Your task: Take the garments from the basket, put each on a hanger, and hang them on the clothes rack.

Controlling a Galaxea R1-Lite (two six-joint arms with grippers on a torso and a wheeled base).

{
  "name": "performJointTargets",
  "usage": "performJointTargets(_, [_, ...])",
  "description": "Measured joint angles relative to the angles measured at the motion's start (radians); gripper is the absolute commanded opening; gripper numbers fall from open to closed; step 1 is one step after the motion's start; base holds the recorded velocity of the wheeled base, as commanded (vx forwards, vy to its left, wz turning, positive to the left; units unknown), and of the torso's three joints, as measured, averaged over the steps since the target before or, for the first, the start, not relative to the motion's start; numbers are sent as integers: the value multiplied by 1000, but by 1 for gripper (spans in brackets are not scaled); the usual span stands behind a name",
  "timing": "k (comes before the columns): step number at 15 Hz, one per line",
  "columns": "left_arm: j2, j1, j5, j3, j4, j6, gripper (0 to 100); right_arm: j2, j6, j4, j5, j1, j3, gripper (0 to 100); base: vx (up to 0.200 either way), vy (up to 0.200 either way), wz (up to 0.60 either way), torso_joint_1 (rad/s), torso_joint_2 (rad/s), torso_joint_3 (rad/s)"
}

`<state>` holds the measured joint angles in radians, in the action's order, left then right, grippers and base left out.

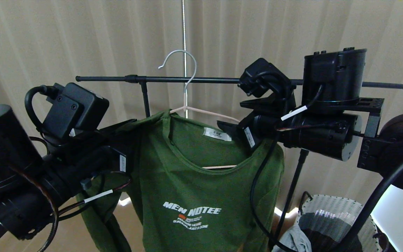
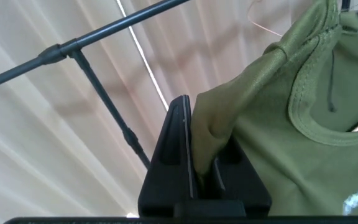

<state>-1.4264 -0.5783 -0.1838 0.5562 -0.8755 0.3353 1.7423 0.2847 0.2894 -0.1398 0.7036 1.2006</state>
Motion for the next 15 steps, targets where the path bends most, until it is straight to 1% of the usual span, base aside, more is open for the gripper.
performJointTargets(3, [1, -1, 14, -1, -1, 0, 0, 1, 2, 0, 5, 3, -1, 0, 0, 0, 0, 0, 0, 0])
performJointTargets(13, [-2, 4, 11, -6, 0, -2, 0, -17, 2, 0, 2, 2, -18, 0, 0, 0, 0, 0, 0, 0])
performJointTargets(14, [-2, 4, 11, -9, 0, -3, 100, -21, 2, 0, 2, 2, -24, 0, 0, 0, 0, 0, 0, 0])
performJointTargets(15, [-2, 8, 4, -13, 1, -3, 100, -27, 1, 0, -5, -2, -31, 0, 0, 0, 0, 0, 0, 0])
